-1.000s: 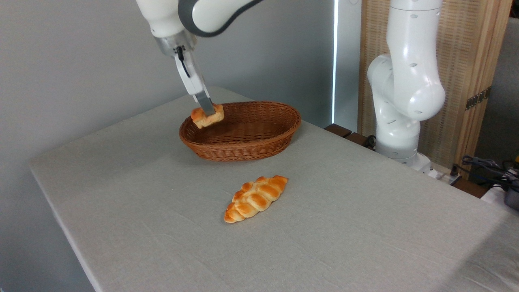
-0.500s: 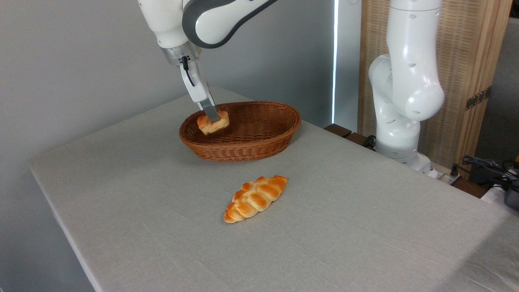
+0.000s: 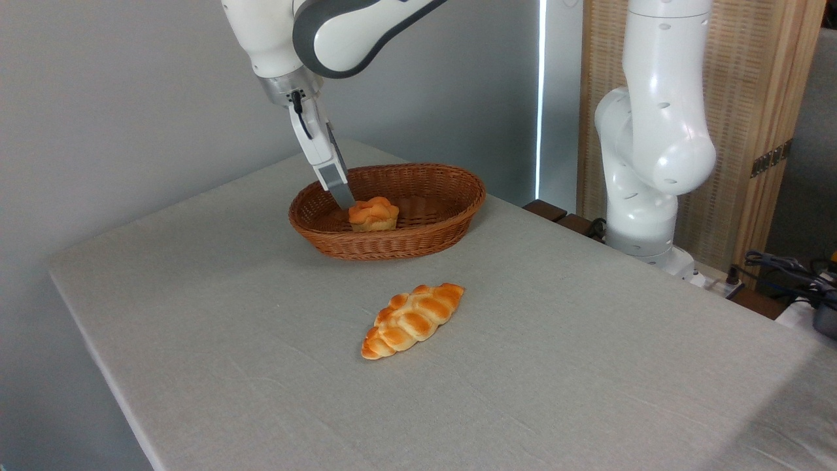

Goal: Put bread into the basket

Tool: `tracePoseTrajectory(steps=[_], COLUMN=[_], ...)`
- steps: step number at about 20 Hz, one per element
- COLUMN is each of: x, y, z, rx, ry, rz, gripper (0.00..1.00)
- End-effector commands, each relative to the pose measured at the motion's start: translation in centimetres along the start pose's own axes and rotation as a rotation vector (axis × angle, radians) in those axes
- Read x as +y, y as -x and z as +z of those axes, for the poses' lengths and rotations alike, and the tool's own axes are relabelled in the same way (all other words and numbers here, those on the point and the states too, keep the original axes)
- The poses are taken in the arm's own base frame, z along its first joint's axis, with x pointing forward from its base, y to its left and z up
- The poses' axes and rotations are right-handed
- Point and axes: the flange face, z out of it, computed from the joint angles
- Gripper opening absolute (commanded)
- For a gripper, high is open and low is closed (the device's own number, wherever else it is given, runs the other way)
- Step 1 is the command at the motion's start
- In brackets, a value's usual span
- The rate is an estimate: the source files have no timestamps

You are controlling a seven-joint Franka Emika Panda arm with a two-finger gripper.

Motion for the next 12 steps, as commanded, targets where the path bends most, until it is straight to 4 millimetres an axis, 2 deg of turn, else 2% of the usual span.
tracePoseTrajectory(steps=[1,10,12], x=[-0.1,-0.1,-1.9], y=[0.1,1.0,2.2], z=[-1.6,-5.0,-8.0], rx=[0.012,-0.045,-0.006], ry=[-0.023,-0.063,-0.103], rz=[0.004,0.016,-0.026], gripper=[1.00,1.00,1.00])
